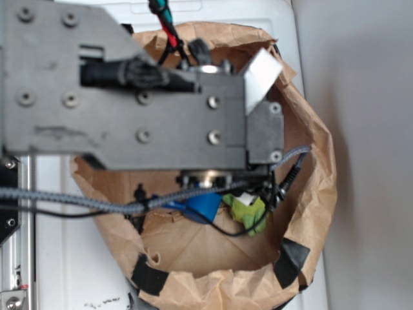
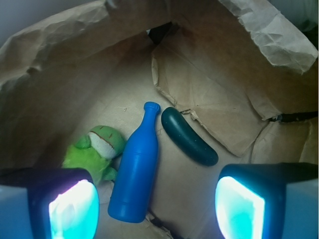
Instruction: Grab the blue bottle.
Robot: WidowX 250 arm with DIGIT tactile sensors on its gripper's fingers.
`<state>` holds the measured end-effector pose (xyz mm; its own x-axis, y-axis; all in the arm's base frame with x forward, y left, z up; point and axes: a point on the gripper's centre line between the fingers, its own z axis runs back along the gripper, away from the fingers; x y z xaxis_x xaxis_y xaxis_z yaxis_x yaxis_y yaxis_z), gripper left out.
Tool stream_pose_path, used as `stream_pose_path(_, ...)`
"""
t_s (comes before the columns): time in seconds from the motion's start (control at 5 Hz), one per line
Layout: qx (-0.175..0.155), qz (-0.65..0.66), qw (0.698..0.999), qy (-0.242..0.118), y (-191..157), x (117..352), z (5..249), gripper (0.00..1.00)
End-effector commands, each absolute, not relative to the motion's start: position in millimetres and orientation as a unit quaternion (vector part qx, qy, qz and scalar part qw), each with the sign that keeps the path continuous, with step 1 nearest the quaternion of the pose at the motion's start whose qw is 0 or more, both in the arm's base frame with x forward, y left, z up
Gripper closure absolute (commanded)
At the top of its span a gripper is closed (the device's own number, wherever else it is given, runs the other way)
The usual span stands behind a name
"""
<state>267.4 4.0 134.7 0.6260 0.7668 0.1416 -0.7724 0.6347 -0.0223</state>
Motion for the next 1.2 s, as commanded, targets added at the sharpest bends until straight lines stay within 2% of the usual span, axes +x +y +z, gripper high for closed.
stream_pose_path(0.0,0.008,0.435,0.895,-0.094,11,272,150,0.00)
stream_pose_path(0.4,0.008,0.435,0.895,-0.094,11,272,150,0.00)
stream_pose_path(0.6,-0.001,0.408,0.907,-0.102,1,265,124,0.00)
stream_pose_path(0.8,-0.027,0.393,0.913,-0.104,0,270,109,0.00)
stream_pose_path(1.0,-0.023,0.379,0.918,-0.116,-4,266,82,0.00)
